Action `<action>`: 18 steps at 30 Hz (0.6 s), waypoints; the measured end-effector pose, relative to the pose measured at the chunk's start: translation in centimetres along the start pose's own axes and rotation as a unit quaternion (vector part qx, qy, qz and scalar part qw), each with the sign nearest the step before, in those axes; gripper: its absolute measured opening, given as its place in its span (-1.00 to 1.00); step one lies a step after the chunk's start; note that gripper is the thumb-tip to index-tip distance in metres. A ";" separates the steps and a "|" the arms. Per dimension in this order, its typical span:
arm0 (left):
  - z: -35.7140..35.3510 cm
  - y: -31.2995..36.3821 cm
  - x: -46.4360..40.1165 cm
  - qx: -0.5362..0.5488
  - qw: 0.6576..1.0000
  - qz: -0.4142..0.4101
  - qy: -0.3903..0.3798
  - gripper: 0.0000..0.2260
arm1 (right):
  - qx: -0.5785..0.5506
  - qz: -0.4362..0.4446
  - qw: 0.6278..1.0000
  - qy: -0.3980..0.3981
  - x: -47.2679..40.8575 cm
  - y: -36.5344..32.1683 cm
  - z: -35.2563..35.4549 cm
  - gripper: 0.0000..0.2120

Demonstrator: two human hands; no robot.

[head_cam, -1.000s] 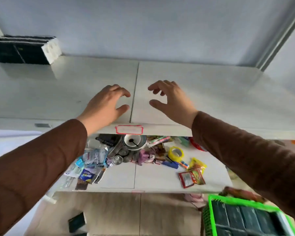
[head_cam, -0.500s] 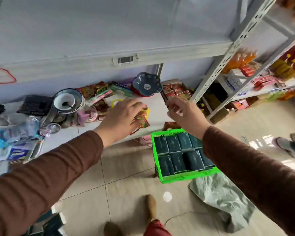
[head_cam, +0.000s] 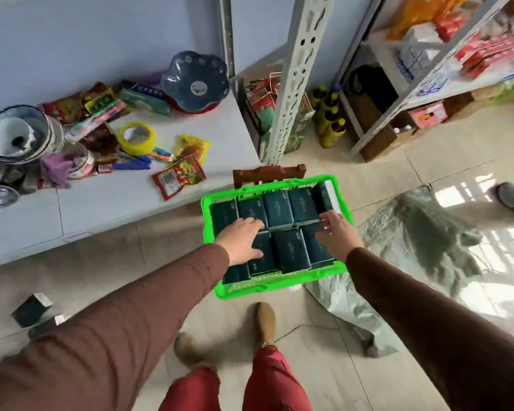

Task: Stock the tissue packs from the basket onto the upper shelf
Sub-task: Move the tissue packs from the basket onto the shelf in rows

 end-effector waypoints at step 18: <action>-15.9 2.3 -13.2 -0.052 0.995 0.056 -0.063 -0.14 | -0.084 -0.254 0.963 0.023 -2.2 15.8 -13.0 -0.30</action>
Point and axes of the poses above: each hand's wrist, its own x-axis away from the middle knuckle, its own z-axis out of the back of the hand, y = z × x, the point moved 9 cm from there along -x, towards the middle knuckle, and after that the axes turned 6 degrees about y, right-handed, at the moved point
